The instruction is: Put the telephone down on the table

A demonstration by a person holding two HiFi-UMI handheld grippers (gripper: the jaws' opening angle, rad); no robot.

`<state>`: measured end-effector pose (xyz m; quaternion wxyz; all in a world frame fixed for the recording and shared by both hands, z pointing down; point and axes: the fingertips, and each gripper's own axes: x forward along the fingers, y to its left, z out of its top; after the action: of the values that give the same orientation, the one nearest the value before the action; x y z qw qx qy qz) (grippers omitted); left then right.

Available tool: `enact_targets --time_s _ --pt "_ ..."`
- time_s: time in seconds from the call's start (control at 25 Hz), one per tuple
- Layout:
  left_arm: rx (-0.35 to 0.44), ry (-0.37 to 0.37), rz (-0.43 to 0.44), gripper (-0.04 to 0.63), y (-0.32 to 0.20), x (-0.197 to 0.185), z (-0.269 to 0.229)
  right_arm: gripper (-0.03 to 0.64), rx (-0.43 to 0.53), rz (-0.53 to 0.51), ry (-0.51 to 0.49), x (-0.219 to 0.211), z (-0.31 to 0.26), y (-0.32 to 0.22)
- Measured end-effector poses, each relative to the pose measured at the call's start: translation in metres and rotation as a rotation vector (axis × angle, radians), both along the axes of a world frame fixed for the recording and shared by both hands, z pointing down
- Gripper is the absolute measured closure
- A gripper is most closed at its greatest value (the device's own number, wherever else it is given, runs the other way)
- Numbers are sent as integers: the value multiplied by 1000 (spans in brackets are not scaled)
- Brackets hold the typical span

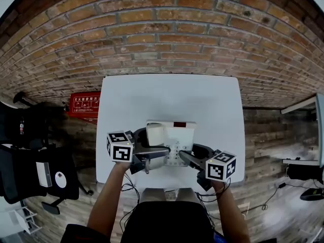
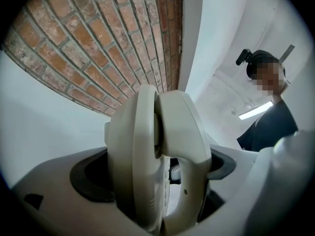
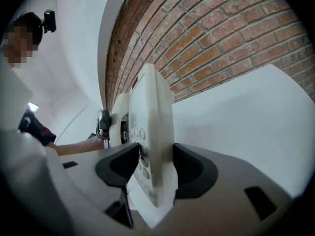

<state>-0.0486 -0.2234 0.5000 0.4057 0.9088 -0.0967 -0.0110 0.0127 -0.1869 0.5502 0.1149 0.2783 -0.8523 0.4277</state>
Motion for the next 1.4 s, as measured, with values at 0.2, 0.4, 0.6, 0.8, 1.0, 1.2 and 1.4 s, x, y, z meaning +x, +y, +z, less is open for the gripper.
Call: enact_targets --time_s 0.2,0.4,0.6,0.8,1.0,1.2,1.4 --pt "-13 -11 8 80 -2 -2 16 396 -17 15 15 -4 15 -1" --pt "-25 -14 20 71 -5 0 32 396 -35 30 34 -3 29 -1" --pt "-42 -9 19 71 -9 1 43 396 -41 35 53 -1 37 -6" --pt "-40 -38 25 71 -13 2 55 396 -47 24 82 0 49 -11" --pt "-60 -57 29 67 -16 1 70 396 -61 23 97 -1 60 -15" --pt "-72 -67 21 57 -24 1 80 396 -69 33 99 -2 69 -22" --pt "-92 -61 16 55 -33 0 89 396 -72 41 106 -2 76 -31"
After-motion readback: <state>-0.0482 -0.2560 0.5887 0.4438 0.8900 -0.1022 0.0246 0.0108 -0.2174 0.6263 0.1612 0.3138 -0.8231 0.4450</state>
